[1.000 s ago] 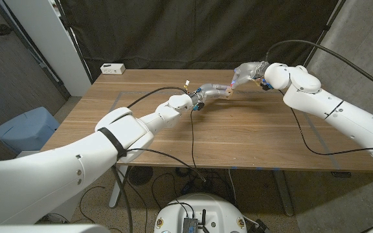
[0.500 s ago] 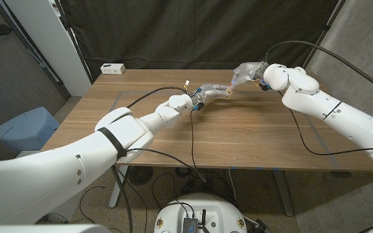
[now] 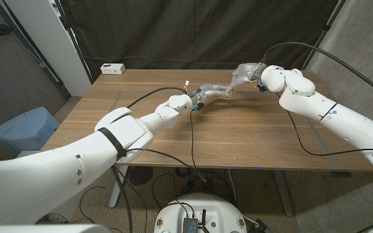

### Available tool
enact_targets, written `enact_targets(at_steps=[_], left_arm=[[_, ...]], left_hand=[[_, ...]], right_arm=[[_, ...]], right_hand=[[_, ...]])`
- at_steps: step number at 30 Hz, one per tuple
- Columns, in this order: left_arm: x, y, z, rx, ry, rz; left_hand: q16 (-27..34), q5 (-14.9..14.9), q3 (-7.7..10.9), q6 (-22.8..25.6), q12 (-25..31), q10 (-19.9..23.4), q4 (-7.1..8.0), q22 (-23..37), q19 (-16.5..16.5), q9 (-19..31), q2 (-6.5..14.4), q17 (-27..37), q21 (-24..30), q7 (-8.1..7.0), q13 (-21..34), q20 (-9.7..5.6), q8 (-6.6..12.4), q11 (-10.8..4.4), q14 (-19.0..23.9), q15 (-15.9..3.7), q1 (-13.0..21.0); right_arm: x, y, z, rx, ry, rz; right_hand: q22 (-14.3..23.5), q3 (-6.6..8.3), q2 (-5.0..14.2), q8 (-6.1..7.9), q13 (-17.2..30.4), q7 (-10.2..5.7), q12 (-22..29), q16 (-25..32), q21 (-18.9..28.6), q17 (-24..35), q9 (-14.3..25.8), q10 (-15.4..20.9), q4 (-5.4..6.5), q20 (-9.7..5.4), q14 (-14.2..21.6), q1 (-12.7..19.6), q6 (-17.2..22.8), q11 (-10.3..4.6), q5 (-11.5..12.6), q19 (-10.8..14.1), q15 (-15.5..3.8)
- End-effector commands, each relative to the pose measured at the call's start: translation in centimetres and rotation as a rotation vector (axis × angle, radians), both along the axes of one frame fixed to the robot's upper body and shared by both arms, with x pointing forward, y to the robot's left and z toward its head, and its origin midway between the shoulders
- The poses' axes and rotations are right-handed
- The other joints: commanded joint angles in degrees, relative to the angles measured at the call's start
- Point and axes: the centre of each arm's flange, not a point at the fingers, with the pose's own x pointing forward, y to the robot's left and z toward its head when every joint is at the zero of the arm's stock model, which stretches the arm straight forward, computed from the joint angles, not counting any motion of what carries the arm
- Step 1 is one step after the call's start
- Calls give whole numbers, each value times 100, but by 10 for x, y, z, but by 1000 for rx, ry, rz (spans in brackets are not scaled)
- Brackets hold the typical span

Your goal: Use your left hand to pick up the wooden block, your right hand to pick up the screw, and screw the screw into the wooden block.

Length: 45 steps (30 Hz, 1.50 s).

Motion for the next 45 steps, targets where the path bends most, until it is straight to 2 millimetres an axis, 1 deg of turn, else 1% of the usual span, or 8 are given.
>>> enact_targets(at_steps=[1, 9, 11, 17, 25, 31, 37, 45], left_arm=[[1, 0, 0, -2, 5, 5], [0, 1, -1, -3, 3, 1], [0, 1, -1, -4, 3, -1], [0, 1, 0, -5, 0, -3], [-1, 0, -1, -5, -5, -11], [-2, 0, -1, -6, -9, -14], [-2, 1, -3, -8, -14, -21], [-3, 1, -4, -10, -19, -28]], left_hand=[[-6, 20, 59, 275, 26, 57, 9, 15, 31, 28, 38, 19, 31, 193, 13, 28, 45, -23, 45, -450, 7], [-9, 23, 66, 284, 26, 56, 6, 16, 53, 29, 46, 19, 38, 198, 13, 19, 49, -23, 40, -447, 16], [-9, 24, 69, 274, 26, 55, 4, 17, 55, 29, 50, 20, 38, 198, 13, 20, 45, -23, 41, -443, 21], [-10, 27, 73, 273, 24, 48, 2, 17, 63, 29, 52, 20, 40, 199, 12, 24, 45, -22, 40, -441, 27], [-10, 30, 76, 270, 22, 41, -2, 18, 72, 29, 54, 20, 42, 191, 12, 18, 44, -21, 40, -437, 37], [-10, 34, 85, 253, 21, 38, -2, 19, 74, 30, 71, 23, 41, 196, 10, 21, 37, -22, 36, -430, 47], [-13, 37, 87, 259, 18, 32, -5, 19, 78, 30, 68, 21, 41, 208, 8, 19, 40, -21, 32, -435, 53], [-12, 42, 92, 257, 14, 22, -4, 19, 81, 31, 77, 22, 40, 216, 4, 18, 40, -20, 33, -424, 59]], right_arm=[[5, 5, -2, -5, -25, -13], [9, 8, -4, -1, -60, -30], [10, 8, -4, 3, -69, -32], [11, 10, -5, 1, -90, -39], [10, 10, -7, 10, -109, -46], [9, 10, -8, 15, -122, -49], [8, 10, -10, 20, -120, -50], [6, 8, -10, 37, -121, -60]], right_hand=[[27, -31, 11, 102, 13, 38, 51, 56, 43, 22, -31, 145, 27, -27, 158, -72, 195, -19, 7, 119, -281], [27, -97, -16, 201, 8, 104, 90, 104, 78, 24, -112, 412, 60, -114, 353, -191, 499, -19, 19, 317, -320], [28, -131, -34, 281, 5, 155, 105, 131, 82, 20, -152, 534, 78, -147, 470, -257, 739, -33, 32, 379, -338], [31, -188, -40, 403, -1, 248, 128, 169, 108, 17, -260, 788, 114, -142, 673, -386, 1174, -73, 51, 570, -385], [34, -288, -100, 496, -6, 340, 136, 183, 88, 15, -375, 997, 173, -152, 828, -598, 1574, -79, 46, 637, -414], [36, -356, -135, 575, -10, 459, 127, 187, 72, 14, -448, 1115, 221, -152, 934, -763, 1888, -98, 52, 676, -405], [39, -470, -239, 609, -13, 508, 115, 170, 55, 9, -518, 1203, 287, -162, 983, -994, 2119, -84, 55, 696, -403], [42, -632, -327, 561, -15, 580, 82, 137, 26, 7, -579, 1265, 422, -132, 1008, -1369, 2188, 0, 71, 695, -363]])
